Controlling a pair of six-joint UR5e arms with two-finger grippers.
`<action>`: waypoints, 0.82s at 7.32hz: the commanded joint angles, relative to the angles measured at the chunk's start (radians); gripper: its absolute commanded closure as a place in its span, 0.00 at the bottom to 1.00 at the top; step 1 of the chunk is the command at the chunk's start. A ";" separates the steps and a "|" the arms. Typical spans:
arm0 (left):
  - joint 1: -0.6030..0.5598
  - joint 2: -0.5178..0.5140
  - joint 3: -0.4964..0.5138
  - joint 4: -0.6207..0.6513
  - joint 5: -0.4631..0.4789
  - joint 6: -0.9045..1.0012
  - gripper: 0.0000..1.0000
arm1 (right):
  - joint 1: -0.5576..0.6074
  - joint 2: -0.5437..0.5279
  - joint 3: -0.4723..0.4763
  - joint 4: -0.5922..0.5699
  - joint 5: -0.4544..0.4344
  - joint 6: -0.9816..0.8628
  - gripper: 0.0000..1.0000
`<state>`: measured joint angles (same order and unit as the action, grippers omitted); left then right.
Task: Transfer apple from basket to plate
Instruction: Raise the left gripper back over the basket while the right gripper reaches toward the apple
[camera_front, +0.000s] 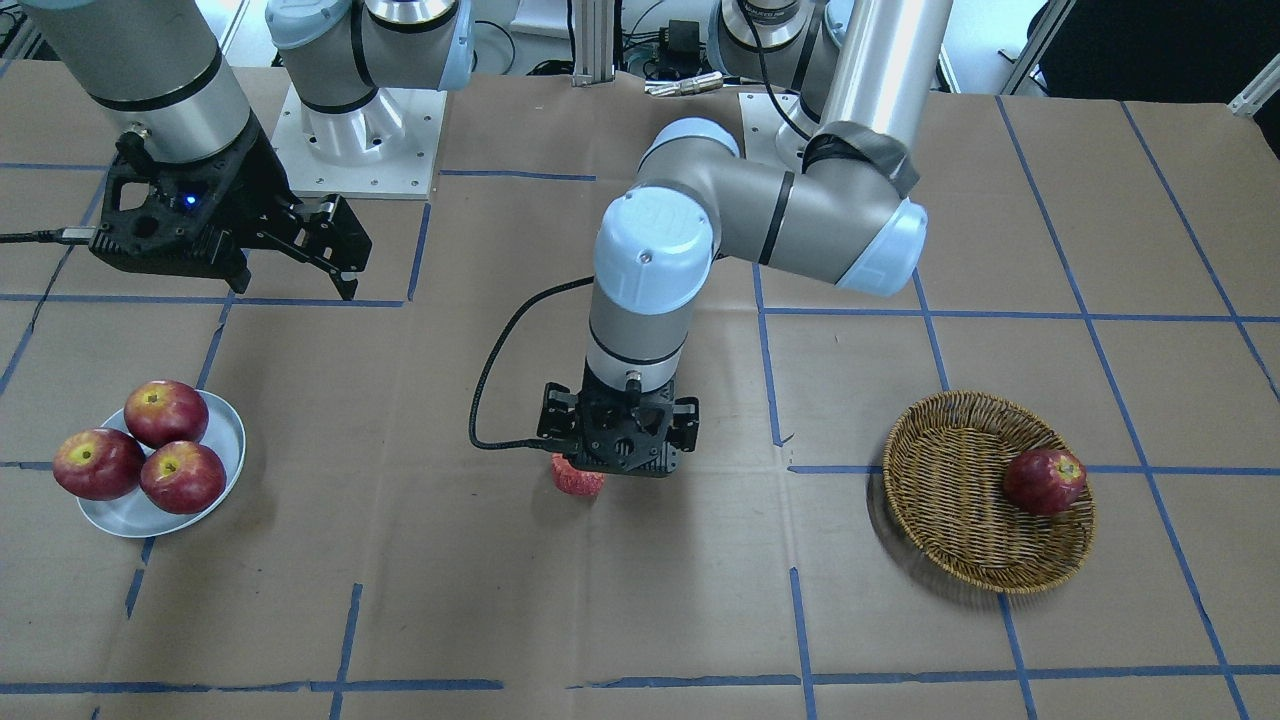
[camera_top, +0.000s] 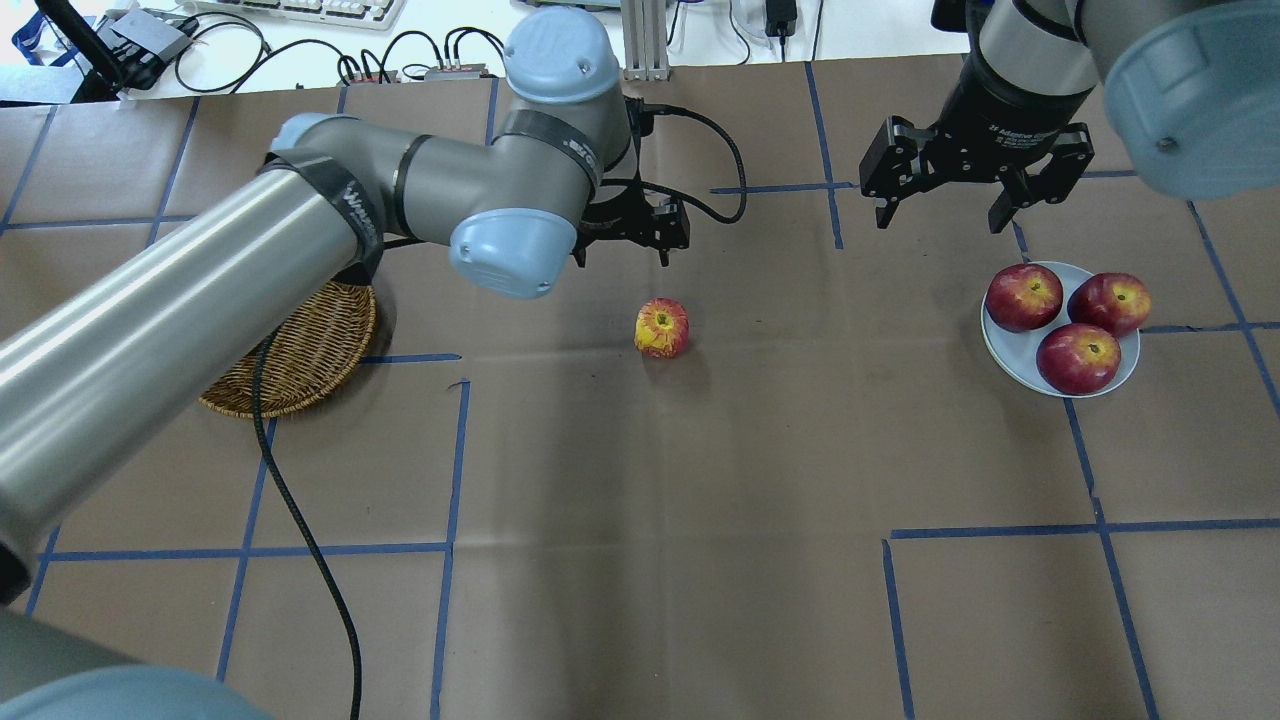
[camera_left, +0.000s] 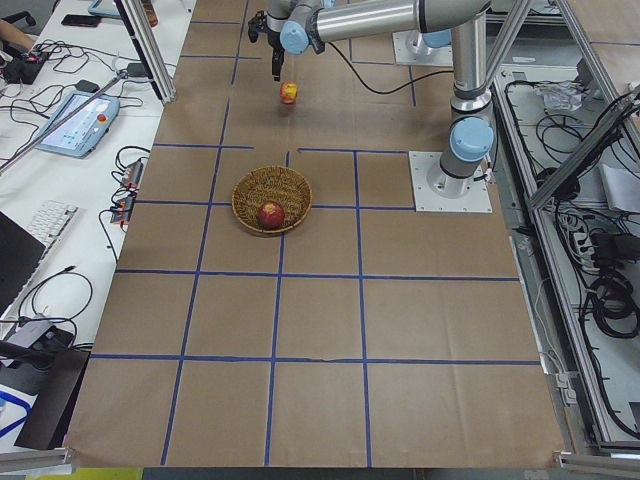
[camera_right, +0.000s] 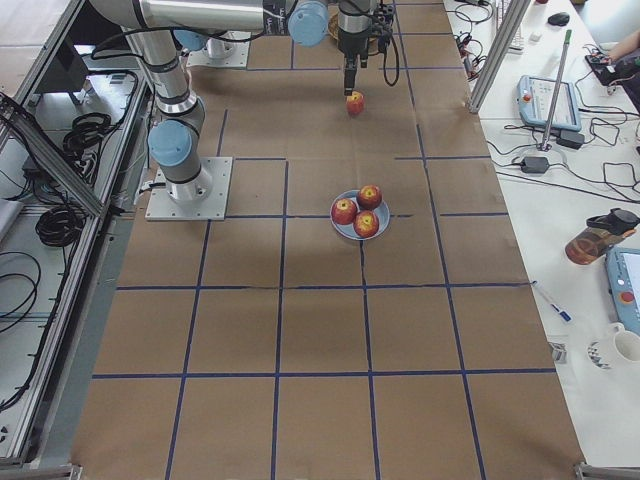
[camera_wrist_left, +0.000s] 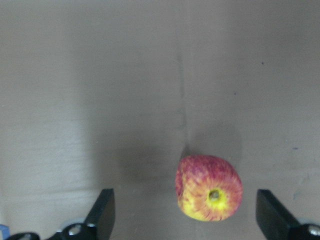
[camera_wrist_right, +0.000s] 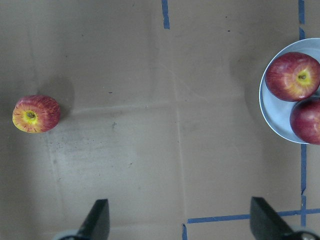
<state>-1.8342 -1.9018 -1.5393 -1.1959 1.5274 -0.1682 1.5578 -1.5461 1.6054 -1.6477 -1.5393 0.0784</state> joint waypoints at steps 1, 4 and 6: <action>0.105 0.178 0.010 -0.225 0.002 0.166 0.01 | 0.013 0.010 0.002 -0.032 0.002 0.042 0.00; 0.184 0.355 -0.010 -0.383 0.064 0.230 0.01 | 0.207 0.108 -0.002 -0.174 -0.004 0.233 0.00; 0.199 0.380 -0.025 -0.377 0.102 0.233 0.01 | 0.356 0.272 -0.004 -0.359 -0.016 0.392 0.00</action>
<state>-1.6476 -1.5372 -1.5556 -1.5736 1.6136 0.0601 1.8250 -1.3709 1.6028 -1.8919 -1.5489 0.3737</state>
